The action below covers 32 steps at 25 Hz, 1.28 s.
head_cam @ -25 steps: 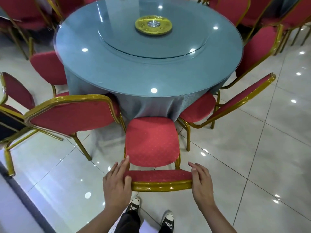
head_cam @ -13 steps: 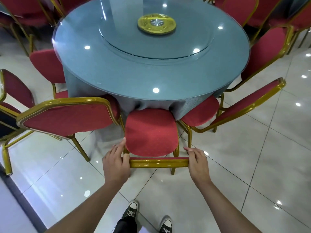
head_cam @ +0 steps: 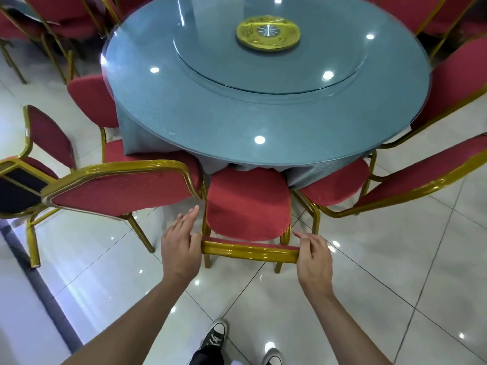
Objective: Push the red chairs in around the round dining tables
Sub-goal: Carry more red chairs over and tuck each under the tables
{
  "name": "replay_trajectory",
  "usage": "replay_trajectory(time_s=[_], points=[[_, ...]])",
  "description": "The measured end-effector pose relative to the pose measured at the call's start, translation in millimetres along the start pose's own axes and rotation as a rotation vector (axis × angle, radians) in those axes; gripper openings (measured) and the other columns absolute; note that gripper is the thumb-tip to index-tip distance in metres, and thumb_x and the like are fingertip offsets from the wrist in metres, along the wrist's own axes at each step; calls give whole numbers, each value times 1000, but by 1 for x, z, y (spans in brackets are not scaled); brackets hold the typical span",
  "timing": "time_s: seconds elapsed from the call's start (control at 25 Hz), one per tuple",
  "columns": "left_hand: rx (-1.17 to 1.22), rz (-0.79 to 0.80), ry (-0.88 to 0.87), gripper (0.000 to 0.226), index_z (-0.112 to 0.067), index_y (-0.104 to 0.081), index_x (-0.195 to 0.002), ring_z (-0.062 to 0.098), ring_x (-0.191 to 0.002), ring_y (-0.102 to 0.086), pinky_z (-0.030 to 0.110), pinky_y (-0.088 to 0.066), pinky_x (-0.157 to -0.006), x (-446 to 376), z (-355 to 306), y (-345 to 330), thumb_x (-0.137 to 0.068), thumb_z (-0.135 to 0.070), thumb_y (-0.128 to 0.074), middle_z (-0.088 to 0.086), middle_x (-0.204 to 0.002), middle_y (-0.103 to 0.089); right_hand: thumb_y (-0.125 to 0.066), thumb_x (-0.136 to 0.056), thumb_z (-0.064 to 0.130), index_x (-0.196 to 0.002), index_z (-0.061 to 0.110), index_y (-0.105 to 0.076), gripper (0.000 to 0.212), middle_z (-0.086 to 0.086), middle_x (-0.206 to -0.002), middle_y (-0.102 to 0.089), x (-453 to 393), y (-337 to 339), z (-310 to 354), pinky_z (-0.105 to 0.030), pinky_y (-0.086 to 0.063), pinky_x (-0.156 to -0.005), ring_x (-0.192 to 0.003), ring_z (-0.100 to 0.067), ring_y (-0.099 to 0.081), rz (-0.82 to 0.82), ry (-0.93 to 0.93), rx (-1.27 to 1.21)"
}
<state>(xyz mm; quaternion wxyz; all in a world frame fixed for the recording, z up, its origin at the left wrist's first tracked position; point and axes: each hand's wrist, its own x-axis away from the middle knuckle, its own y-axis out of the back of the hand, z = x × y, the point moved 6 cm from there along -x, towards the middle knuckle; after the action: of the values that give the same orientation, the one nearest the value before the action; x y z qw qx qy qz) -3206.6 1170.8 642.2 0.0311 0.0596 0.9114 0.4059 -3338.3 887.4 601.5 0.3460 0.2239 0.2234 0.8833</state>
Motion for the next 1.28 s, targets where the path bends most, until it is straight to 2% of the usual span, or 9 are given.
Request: replay_trajectory(time_s=[0.12,0.28,0.4,0.48,0.68,0.8,0.88,1.0,1.28], points=[[21,-53,16,66,-28,-53,-146,23,-145,-39,51,-34,-115,-3,6,-3,-86,-36,-25,0,-146,-57,-34,-105,40,-115,37,-73,41,17,-118,-54,-2,-1,-4,-12,-33,-81,-107,15,-44,-20,-8,20],[34,-128,-6,64,-25,-58,-142,22,-143,-42,52,-37,-112,-8,7,-7,-86,-31,-26,0,-143,-59,-27,-95,46,-110,36,-76,52,15,-118,-56,-6,-1,-2,-28,-37,-98,-112,-1,-46,-77,21,-6],[21,-132,8,66,-22,-58,-142,24,-142,-43,53,-36,-112,-8,7,-7,-86,-32,-24,1,-143,-59,-31,-98,41,-109,35,-76,47,14,-118,-56,-8,-2,-3,-14,-33,-88,-109,2,-46,-56,5,-2],[25,-103,10,67,-23,-56,-144,25,-142,-42,52,-35,-113,-4,4,-7,-86,-34,-23,1,-144,-58,-33,-99,38,-113,33,-76,45,14,-119,-57,-7,0,-2,-13,-32,-88,-107,3,-48,-48,16,-4],[-33,3,10,71,-25,-51,-147,26,-142,-42,49,-33,-116,6,-4,-8,-86,-40,-19,3,-146,-56,-35,-104,35,-121,32,-72,40,11,-117,-57,-9,8,-6,-30,-38,-98,-118,-11,-52,3,31,40],[-115,139,4,69,-34,-36,-154,21,-145,-35,49,-27,-118,5,1,-7,-89,-46,-16,-2,-155,-45,-35,-106,38,-126,35,-68,39,10,-118,-54,-8,11,-3,-35,-40,-100,-121,-16,-53,63,33,87],[-182,192,-24,64,-40,-26,-157,18,-150,-25,48,-20,-121,5,4,-3,-95,-47,-14,-5,-161,-35,-31,-107,43,-132,33,-64,43,6,-124,-57,-6,14,2,-43,-41,-107,-123,-18,-51,98,77,166],[-205,176,-52,61,-43,-23,-157,16,-154,-15,46,-12,-124,9,2,12,-98,-53,-11,-7,-165,-27,-26,-106,49,-141,27,-58,53,2,-137,-59,0,22,28,-42,-39,-110,-125,-15,-49,96,225,284],[-198,118,-19,68,-43,-30,-155,15,-154,-16,44,-8,-122,9,7,60,-95,-61,-4,-10,-162,-33,-24,-105,55,-151,34,-46,55,5,-151,-49,20,-4,107,-48,-34,-118,-141,-15,-41,175,424,348]])
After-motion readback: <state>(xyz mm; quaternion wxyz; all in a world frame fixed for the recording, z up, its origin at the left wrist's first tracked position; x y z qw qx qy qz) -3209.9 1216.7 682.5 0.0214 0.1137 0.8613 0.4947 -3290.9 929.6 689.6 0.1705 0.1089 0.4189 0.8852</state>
